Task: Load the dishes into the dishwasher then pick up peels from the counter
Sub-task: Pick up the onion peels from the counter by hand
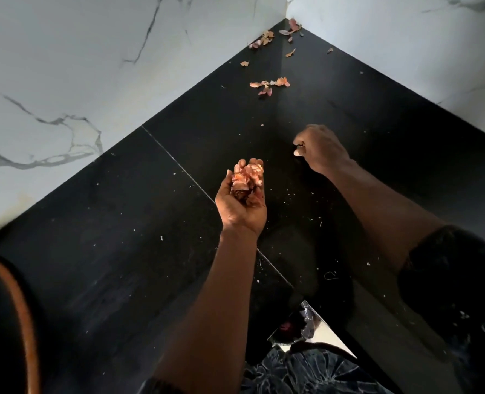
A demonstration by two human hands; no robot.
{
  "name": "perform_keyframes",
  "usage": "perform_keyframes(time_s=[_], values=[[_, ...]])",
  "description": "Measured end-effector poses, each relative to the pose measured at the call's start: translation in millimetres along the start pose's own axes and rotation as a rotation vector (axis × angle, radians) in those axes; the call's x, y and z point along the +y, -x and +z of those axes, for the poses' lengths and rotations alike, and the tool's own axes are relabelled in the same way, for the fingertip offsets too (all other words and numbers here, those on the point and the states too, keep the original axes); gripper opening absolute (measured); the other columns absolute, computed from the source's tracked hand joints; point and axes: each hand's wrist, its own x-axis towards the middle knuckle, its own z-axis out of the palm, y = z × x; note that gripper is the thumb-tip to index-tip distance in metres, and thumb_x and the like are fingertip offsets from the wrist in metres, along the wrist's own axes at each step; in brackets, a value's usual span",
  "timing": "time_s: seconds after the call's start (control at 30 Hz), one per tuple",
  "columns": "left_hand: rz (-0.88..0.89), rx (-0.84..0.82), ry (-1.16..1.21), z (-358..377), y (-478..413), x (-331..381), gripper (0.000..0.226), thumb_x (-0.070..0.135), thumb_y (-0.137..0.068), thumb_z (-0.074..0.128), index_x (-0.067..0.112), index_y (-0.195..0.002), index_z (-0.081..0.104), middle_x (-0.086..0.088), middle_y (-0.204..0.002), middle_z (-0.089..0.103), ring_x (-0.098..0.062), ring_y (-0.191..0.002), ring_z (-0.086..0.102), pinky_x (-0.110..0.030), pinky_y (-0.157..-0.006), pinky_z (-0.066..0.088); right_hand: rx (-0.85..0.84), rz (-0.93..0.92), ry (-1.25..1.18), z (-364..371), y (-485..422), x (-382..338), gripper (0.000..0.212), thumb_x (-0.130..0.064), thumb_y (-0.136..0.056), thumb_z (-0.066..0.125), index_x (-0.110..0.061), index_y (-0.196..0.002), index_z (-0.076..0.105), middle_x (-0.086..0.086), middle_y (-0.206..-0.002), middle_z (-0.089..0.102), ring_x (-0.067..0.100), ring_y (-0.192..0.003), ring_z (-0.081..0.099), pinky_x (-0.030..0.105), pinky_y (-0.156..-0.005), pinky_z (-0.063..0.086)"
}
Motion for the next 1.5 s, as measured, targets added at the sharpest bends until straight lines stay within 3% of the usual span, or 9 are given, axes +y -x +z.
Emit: perform_keyframes(time_s=[0.3,0.43,0.57,0.73,0.87,1.0,1.1,1.3,1.5], values=[[0.043,0.001,0.012,-12.5,18.4,10.9,0.038,0.026,-0.105,0.041,0.001,-0.120,0.065,-0.021,-0.118,0.069,-0.031,-0.106,0.071,-0.034,-0.098,0.055,0.002,0.090,-0.055,12.5,22.8,-37.5,0.012,-0.007,-0.092,0.068,-0.014,-0.102,0.069,0.007,-0.098,0.071,0.020,-0.090,0.069,0.034,-0.082,0.058],[0.039,0.009,0.018,-10.5,20.4,14.0,0.038,0.025,-0.104,0.041,0.000,-0.123,0.064,-0.021,-0.116,0.070,-0.032,-0.108,0.069,-0.034,-0.104,0.051,0.052,0.281,-0.376,-4.7,47.1,-38.4,0.014,-0.007,-0.087,0.074,-0.012,-0.099,0.072,0.004,-0.100,0.071,0.010,-0.086,0.066,0.018,-0.072,0.051],[0.021,-0.019,0.042,-3.8,18.4,10.0,0.038,0.025,-0.105,0.039,0.001,-0.114,0.066,-0.021,-0.110,0.071,-0.031,-0.103,0.070,-0.034,-0.100,0.053,0.140,0.265,-0.704,-50.5,79.0,-66.3,0.014,-0.009,-0.087,0.074,-0.013,-0.101,0.072,0.002,-0.098,0.073,0.008,-0.078,0.073,0.021,-0.072,0.059],[-0.076,-0.072,0.067,-0.6,21.7,-3.8,0.038,0.027,-0.105,0.038,0.004,-0.105,0.068,-0.016,-0.103,0.071,-0.026,-0.103,0.067,-0.032,-0.105,0.049,0.150,-0.089,-0.466,-57.6,131.5,-134.2,0.015,-0.005,-0.089,0.071,-0.011,-0.101,0.076,-0.002,-0.100,0.075,0.001,-0.087,0.070,0.014,-0.081,0.056],[-0.141,-0.104,0.062,-6.8,36.9,-5.9,0.037,0.028,-0.106,0.038,0.004,-0.112,0.065,-0.014,-0.105,0.068,-0.026,-0.113,0.062,-0.034,-0.112,0.044,0.215,-0.066,-0.424,-45.2,151.0,-153.2,0.018,-0.003,-0.089,0.069,-0.010,-0.104,0.077,-0.001,-0.103,0.076,0.004,-0.097,0.070,0.014,-0.091,0.052],[-0.145,-0.106,0.026,-17.6,51.5,-9.1,0.036,0.028,-0.105,0.042,0.007,-0.100,0.071,-0.009,-0.096,0.072,-0.022,-0.094,0.070,-0.031,-0.088,0.056,0.263,-0.035,-0.434,-47.6,164.5,-156.2,0.012,-0.006,-0.087,0.072,-0.014,-0.094,0.077,-0.007,-0.093,0.075,-0.001,-0.087,0.069,0.016,-0.085,0.055],[-0.146,-0.095,0.010,-28.2,63.4,-14.5,0.035,0.026,-0.104,0.043,0.006,-0.101,0.072,-0.011,-0.099,0.073,-0.023,-0.096,0.070,-0.030,-0.094,0.053,0.272,0.040,-0.460,-51.5,180.7,-151.7,0.014,-0.009,-0.088,0.071,-0.016,-0.097,0.078,-0.010,-0.094,0.075,-0.003,-0.086,0.069,0.013,-0.081,0.054],[-0.132,-0.142,-0.008,-32.3,102.3,-25.2,0.032,0.024,-0.103,0.043,0.004,-0.102,0.068,-0.014,-0.099,0.071,-0.026,-0.094,0.068,-0.036,-0.106,0.047,0.499,0.531,-1.210,-39.3,213.6,-135.6,0.015,-0.016,-0.093,0.064,-0.022,-0.099,0.075,-0.005,-0.101,0.076,0.010,-0.099,0.070,0.034,-0.090,0.057],[0.003,-0.171,-0.303,-43.9,166.1,-44.9,0.026,0.019,-0.096,0.053,0.001,-0.094,0.072,-0.018,-0.105,0.070,-0.035,-0.097,0.068,-0.046,-0.103,0.052,0.242,0.515,-2.120,-4.1,261.2,-150.1,0.045,-0.030,-0.104,0.047,-0.005,-0.139,0.057,0.016,-0.133,0.064,0.029,-0.122,0.063,0.043,-0.103,0.051]])
